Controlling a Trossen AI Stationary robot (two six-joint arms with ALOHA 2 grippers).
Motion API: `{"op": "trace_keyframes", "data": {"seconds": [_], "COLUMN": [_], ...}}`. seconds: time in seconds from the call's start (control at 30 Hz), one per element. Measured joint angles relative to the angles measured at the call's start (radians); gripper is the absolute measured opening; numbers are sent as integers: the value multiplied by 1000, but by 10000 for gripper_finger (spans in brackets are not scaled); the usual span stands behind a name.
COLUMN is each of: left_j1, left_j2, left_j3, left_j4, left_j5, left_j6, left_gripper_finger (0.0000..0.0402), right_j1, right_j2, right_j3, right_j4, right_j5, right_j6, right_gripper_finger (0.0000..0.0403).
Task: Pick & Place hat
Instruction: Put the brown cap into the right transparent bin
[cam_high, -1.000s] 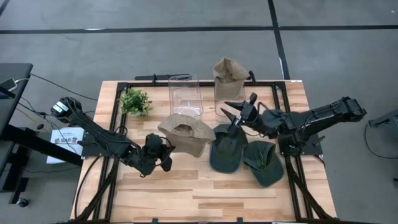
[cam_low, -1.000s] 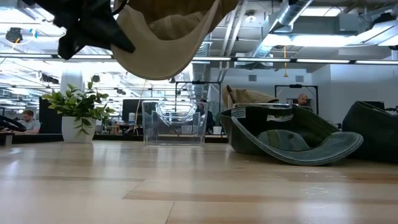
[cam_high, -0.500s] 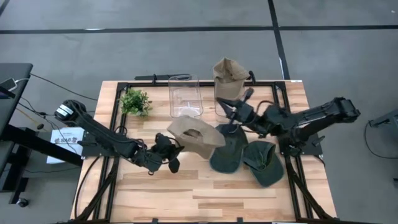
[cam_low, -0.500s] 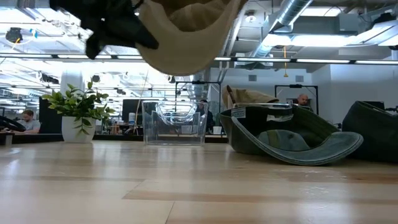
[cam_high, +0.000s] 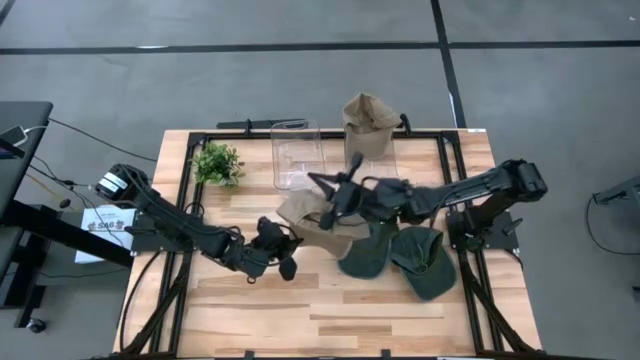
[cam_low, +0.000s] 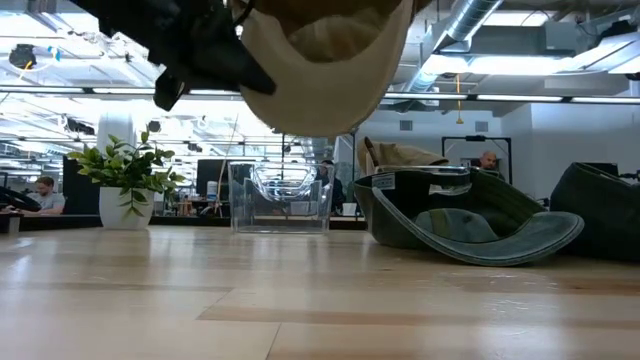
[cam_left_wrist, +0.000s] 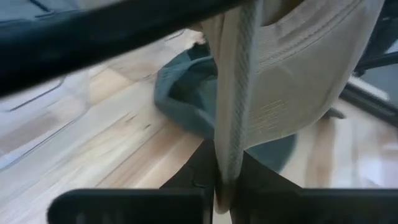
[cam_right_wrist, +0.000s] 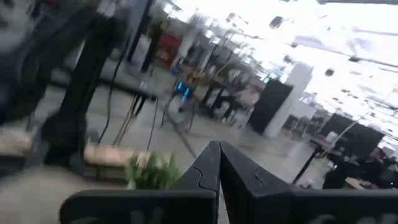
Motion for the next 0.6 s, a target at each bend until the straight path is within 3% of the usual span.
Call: {"op": "trace_keyframes", "data": {"seconds": [0.2,0.6], "left_j1": [-22,-65], "left_j2": [-1,-1], "left_j3": [0,0], "left_j4": [66,116], "left_j5": [-2,-29], "left_j6": [59,106], "left_gripper_finger": [16,17], "right_j1": [-25,-74], "right_j2": [27,26], "right_j3": [4,4], "right_j4": [-114,-122], "right_j5": [15,223], "right_j6": [-8,-199], "right_gripper_finger": [0,0]}}
